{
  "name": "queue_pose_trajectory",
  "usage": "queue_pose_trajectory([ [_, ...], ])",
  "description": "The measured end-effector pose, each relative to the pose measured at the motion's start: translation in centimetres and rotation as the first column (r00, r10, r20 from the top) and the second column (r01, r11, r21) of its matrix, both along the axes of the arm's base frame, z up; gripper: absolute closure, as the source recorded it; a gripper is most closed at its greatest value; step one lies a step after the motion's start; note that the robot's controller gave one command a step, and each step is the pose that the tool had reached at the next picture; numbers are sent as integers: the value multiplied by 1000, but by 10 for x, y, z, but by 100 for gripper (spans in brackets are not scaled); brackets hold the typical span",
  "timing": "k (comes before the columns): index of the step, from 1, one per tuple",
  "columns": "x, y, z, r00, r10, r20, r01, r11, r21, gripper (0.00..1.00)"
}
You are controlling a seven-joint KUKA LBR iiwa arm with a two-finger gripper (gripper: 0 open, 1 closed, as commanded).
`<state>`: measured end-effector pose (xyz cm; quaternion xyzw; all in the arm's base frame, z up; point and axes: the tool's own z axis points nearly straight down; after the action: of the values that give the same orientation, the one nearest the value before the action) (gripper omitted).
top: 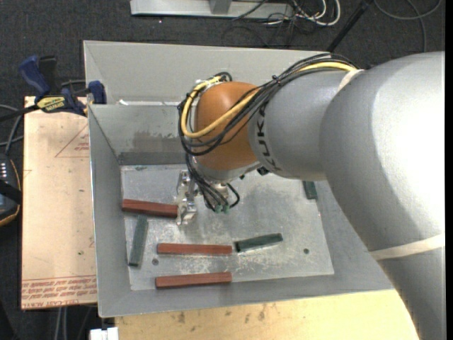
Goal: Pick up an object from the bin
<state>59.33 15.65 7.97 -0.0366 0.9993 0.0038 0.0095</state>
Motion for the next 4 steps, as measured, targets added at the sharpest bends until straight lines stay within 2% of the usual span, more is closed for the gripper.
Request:
queue_pose_trajectory([
  [1, 0, 0, 0, 1000, 0, 0, 0, 1000, 0, 100],
  [2, 4, 4, 53, 1000, -3, -21, 3, 1000, -7, 100],
  [3, 20, 11, 83, 1000, 0, -8, 0, 1000, -4, 100],
  [4, 11, 3, 107, 999, 29, -23, -29, 1000, -8, 100],
])
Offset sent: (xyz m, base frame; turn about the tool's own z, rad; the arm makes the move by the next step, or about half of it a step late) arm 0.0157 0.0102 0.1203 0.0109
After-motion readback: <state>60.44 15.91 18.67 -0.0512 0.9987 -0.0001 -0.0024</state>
